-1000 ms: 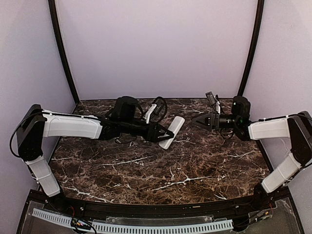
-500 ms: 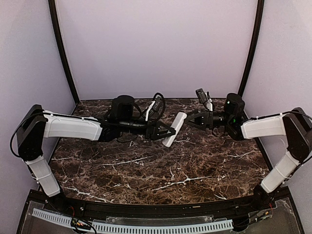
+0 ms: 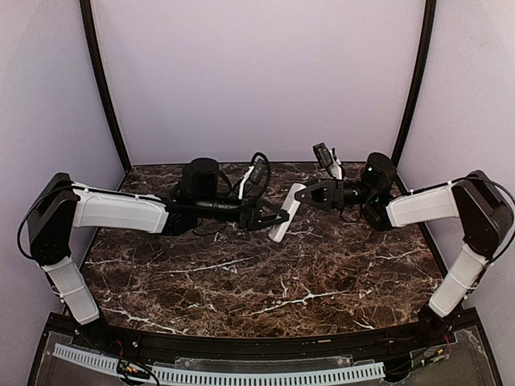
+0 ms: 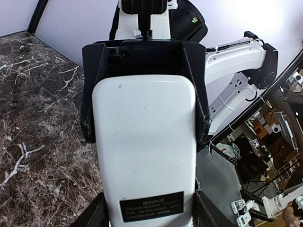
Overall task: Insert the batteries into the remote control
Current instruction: Pass from the left arm to the right, then place the remote control at the center of the board.
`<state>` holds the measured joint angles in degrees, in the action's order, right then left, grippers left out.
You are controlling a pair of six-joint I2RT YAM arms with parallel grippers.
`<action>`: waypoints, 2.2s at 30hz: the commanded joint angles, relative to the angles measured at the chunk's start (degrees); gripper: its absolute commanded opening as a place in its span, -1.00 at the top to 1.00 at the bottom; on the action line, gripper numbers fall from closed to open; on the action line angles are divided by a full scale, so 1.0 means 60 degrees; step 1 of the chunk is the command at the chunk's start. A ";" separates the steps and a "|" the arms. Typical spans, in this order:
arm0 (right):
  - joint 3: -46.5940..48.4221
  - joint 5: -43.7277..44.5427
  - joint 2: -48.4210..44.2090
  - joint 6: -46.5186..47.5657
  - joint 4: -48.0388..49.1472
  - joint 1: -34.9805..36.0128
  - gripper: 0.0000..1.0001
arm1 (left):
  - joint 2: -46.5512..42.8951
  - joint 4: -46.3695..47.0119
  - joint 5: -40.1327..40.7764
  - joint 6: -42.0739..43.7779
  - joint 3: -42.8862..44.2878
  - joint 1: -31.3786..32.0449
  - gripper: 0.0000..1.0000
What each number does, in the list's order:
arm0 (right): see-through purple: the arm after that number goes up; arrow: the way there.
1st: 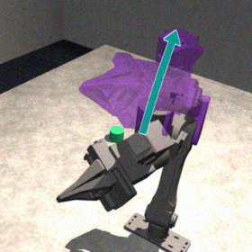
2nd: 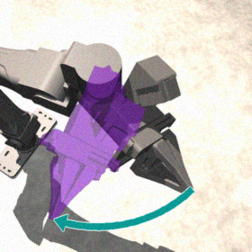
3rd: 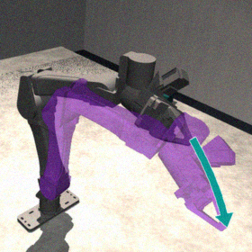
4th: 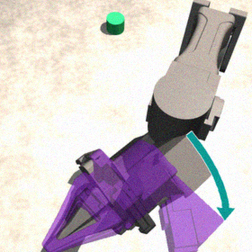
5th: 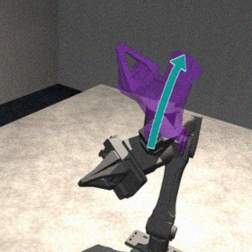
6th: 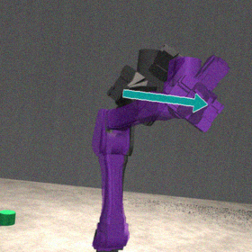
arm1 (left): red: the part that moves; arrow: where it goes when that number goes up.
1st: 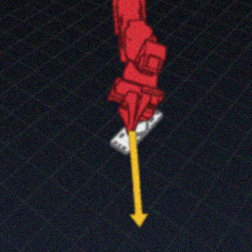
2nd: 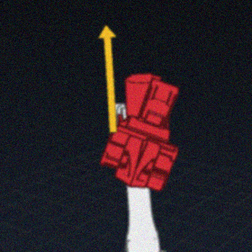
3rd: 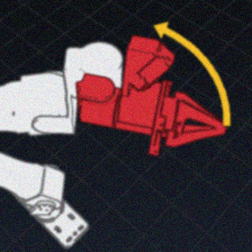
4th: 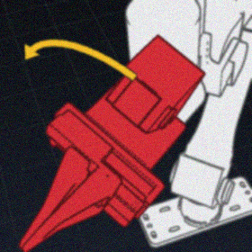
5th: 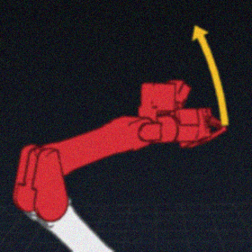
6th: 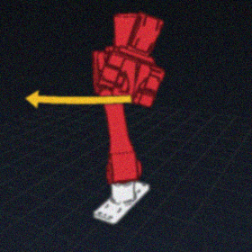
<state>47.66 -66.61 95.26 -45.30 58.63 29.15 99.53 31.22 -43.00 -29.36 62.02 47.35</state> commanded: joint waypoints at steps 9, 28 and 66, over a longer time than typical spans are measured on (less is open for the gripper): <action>0.0294 -0.0322 0.0326 -0.0654 0.0817 0.0314 0.43 | -0.0054 0.0606 -0.0050 -0.0169 -0.0281 -0.0155 0.60; 0.2790 0.2704 -0.0741 0.5147 -1.0319 0.0474 0.83 | -0.2081 -0.1192 0.1622 0.0223 -0.1655 -0.1723 -0.97; 0.9417 1.0838 0.6094 0.7903 -1.9455 0.3550 0.62 | -0.2428 -0.3526 0.3617 0.0543 -0.2353 -0.2823 -0.97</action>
<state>102.98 -0.08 128.75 1.45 -58.57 50.59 85.38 11.73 -22.02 -27.64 48.84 30.74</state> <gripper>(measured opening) 0.539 0.986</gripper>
